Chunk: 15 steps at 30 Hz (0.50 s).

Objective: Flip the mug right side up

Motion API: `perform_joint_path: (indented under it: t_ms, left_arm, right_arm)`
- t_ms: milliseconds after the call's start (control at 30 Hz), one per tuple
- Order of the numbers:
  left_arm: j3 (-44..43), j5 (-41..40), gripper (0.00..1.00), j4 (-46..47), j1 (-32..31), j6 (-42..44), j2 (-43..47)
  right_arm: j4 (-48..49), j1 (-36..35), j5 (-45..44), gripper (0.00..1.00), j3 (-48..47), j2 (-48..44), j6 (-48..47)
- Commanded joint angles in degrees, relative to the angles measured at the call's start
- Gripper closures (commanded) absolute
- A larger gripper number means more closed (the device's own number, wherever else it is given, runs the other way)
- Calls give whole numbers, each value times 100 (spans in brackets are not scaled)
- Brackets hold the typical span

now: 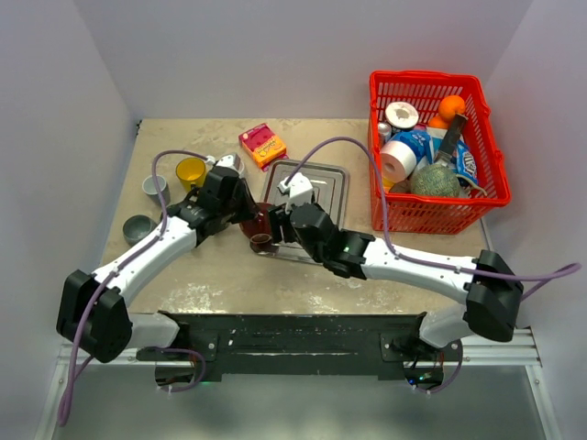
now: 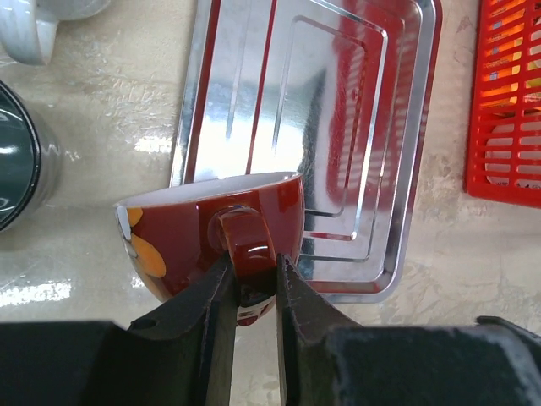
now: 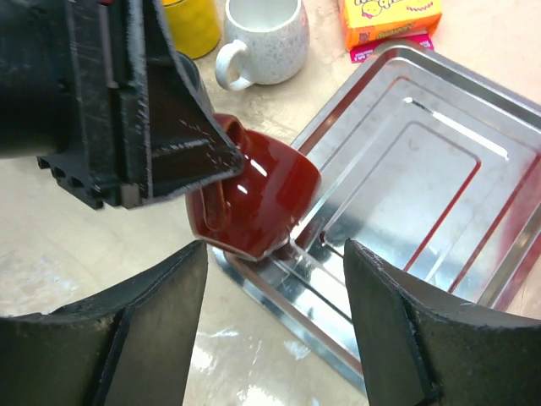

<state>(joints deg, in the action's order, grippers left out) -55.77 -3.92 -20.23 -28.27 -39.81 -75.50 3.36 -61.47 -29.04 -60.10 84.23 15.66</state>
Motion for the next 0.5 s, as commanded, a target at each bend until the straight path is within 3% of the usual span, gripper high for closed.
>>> perform_joint_path:
  t_ms: [0,467]
  left_arm:
    - [-22,-126,100,818,6,324,510]
    - [654,-153,100,1399,6,1292,1643]
  right_arm:
    - [-282,-5,-181,31,296,-433,665]
    - [-2092,65,223,34,-90,172,2406]
